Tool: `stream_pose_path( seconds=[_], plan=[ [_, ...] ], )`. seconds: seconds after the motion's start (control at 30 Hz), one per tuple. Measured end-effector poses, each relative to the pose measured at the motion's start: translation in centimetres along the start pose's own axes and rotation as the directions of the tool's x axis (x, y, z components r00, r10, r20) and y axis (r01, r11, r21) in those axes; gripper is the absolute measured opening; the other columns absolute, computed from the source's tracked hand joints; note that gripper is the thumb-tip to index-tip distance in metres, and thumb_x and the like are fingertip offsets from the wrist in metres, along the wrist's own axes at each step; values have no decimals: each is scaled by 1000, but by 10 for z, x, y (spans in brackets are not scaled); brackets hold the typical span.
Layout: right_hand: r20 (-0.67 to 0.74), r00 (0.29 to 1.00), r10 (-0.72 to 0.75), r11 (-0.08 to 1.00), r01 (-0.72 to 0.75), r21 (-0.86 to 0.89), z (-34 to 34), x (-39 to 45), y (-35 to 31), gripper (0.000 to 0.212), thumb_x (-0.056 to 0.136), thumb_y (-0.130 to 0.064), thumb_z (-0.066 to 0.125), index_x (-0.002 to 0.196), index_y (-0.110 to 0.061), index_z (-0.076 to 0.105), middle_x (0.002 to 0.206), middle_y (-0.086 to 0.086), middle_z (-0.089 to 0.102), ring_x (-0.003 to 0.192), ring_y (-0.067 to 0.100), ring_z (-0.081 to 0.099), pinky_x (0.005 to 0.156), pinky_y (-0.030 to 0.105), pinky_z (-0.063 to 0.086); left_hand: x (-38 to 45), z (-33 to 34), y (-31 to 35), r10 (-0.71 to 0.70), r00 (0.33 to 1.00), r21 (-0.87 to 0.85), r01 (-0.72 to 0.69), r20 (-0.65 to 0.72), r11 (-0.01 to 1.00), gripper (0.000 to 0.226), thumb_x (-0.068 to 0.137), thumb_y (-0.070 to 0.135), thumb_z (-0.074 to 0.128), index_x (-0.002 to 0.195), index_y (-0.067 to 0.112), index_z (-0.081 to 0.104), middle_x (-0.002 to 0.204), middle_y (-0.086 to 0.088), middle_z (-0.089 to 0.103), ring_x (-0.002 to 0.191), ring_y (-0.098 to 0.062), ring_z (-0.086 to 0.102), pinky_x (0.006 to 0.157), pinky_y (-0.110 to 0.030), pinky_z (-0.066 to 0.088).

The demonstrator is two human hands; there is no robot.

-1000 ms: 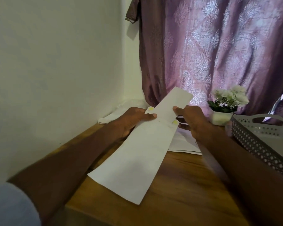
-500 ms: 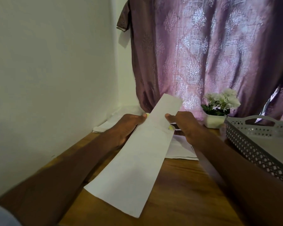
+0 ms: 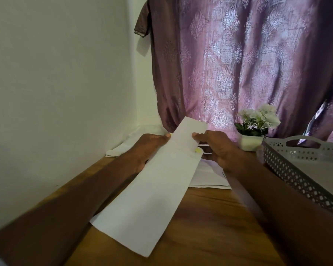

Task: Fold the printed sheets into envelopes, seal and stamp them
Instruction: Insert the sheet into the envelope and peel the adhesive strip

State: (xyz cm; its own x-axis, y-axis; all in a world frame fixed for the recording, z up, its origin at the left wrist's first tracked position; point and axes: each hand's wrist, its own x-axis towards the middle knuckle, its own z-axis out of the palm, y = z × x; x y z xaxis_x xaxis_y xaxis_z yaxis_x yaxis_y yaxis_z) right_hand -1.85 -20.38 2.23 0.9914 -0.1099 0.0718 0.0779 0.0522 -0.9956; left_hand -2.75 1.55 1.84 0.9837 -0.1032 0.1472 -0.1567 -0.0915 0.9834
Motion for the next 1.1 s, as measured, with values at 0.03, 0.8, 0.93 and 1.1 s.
stream_pose_path(
  seconds=[0.03,0.8,0.93,1.1],
  plan=[
    [28,1000,11,1000,-11,-19,-1,-1,0,30,91,-17,76,119,-10,69,103,11,78,93,28,73,81,39,60,-1,0,0,-2,1000,-15,2,-4,1000,40,97,41,70,117,7,75,114,-12,78,98,-27,75,88,-34,58],
    [149,985,90,986,-109,127,-8,2,1,45,88,-17,76,130,-7,63,92,9,77,84,27,73,64,37,61,8,-10,-8,-50,985,-140,73,167,987,25,88,31,83,96,7,84,107,-17,80,95,-33,79,84,-40,64],
    [161,982,95,986,-115,119,-3,-1,5,49,83,-18,84,127,-8,67,111,12,77,103,32,73,77,46,63,7,-9,-9,-38,984,-132,61,172,989,24,87,34,83,94,11,84,107,-16,80,93,-31,79,79,-36,63],
    [137,988,74,986,-93,139,2,-1,1,47,83,4,77,128,1,64,116,20,74,109,40,71,97,57,56,8,-9,-10,-80,974,-155,114,211,981,34,87,34,83,105,5,81,113,-17,78,101,-33,77,89,-41,61]
  ],
)
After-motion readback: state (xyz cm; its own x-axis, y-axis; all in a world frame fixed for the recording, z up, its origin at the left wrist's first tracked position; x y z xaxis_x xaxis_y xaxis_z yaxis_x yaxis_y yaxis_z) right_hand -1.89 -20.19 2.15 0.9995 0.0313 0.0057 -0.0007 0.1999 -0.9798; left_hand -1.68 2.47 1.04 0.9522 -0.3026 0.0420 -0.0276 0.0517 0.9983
